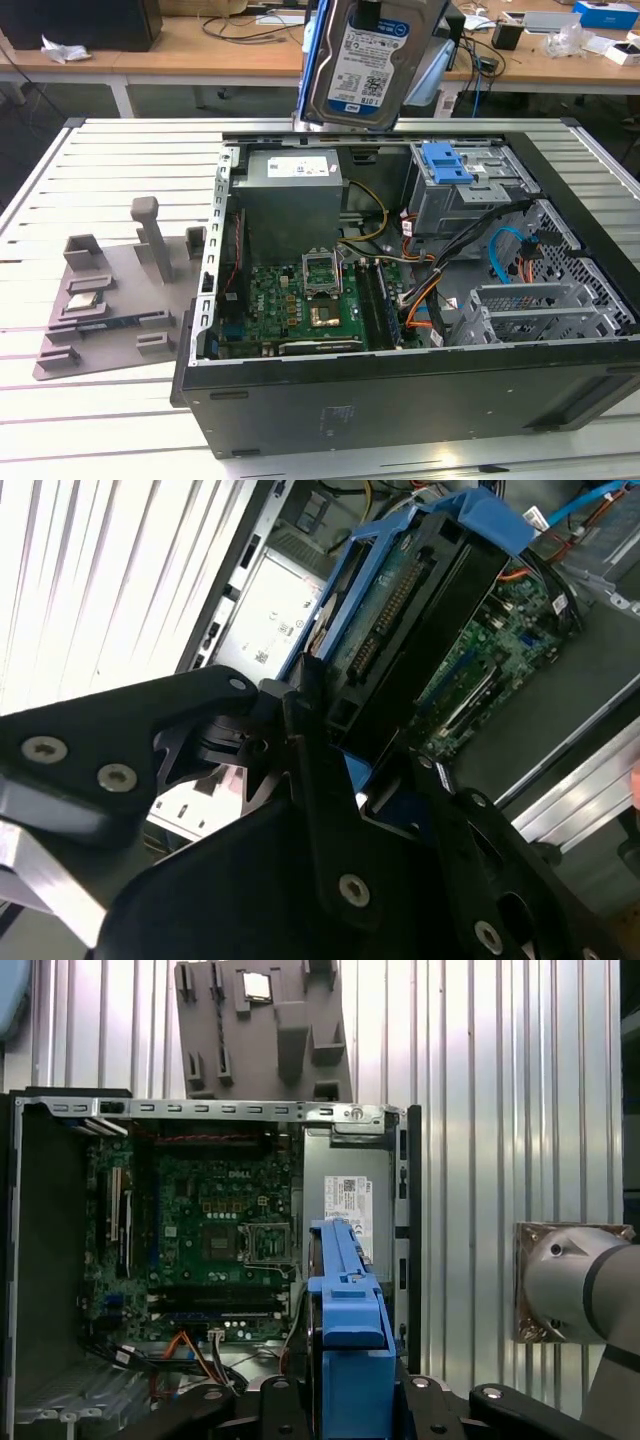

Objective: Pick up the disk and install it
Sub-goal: 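Pick up the disk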

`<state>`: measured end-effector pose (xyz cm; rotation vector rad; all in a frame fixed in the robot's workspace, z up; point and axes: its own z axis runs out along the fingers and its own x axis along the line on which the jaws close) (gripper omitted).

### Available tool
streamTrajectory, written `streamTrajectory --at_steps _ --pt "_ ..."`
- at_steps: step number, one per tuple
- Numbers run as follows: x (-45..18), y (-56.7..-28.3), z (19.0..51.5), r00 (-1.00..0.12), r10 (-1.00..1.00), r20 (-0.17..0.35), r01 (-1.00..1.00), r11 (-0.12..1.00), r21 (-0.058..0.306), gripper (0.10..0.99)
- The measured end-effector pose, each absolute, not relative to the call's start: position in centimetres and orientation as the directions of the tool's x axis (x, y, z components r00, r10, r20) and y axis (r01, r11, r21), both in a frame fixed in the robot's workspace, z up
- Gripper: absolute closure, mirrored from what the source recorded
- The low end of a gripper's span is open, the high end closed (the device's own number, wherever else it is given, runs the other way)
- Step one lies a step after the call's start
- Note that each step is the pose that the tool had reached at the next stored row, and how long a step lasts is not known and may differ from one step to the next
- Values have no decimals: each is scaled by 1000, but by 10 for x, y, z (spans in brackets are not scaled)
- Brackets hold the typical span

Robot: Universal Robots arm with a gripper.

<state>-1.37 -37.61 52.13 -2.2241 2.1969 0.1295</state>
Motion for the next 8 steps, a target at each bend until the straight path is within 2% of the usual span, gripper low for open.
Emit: streamTrajectory --at_steps 8 --pt "-14 -415 521 11 -998 -68 -999 -14 49 722"
